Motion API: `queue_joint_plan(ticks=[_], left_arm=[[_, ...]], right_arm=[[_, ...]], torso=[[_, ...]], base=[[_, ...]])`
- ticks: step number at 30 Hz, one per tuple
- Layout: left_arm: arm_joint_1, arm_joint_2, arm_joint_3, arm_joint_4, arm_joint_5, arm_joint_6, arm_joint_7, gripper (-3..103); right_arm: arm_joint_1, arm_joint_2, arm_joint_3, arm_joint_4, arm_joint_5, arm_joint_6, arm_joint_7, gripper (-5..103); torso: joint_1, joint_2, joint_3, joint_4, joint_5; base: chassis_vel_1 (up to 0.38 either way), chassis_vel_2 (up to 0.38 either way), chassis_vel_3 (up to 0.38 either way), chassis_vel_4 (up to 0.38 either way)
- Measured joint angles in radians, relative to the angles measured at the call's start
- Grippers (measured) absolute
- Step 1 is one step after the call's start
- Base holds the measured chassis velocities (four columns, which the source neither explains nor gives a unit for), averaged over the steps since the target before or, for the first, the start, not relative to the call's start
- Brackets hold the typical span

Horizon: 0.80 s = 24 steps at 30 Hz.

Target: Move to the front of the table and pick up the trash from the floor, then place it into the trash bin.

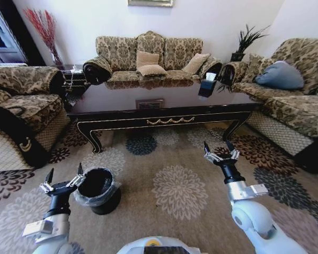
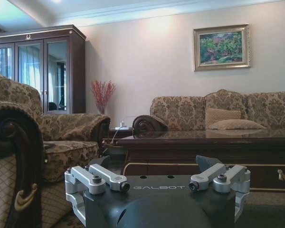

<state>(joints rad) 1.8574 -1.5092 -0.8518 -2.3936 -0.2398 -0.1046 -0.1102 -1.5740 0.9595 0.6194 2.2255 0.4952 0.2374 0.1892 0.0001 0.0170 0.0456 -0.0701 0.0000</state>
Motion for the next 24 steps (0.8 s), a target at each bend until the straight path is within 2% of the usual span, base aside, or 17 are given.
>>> queue_joint_plan(ticks=[10,24], left_arm=[[0.000,0.001,0.000,0.000,-0.001,0.001,0.000,100],[0.000,0.001,0.000,0.000,-0.001,0.001,0.000,100]], right_arm=[[0.001,0.000,-0.001,-0.001,0.001,0.000,0.000,100],[0.001,0.000,-0.001,-0.001,0.001,0.000,0.001,100]], torso=[[0.000,0.000,0.000,0.0000,0.0001],[0.000,0.000,0.000,-0.0001,0.0000]], base=[[0.270,-0.239,-0.268,0.254],[0.354,-0.353,-0.350,0.352]])
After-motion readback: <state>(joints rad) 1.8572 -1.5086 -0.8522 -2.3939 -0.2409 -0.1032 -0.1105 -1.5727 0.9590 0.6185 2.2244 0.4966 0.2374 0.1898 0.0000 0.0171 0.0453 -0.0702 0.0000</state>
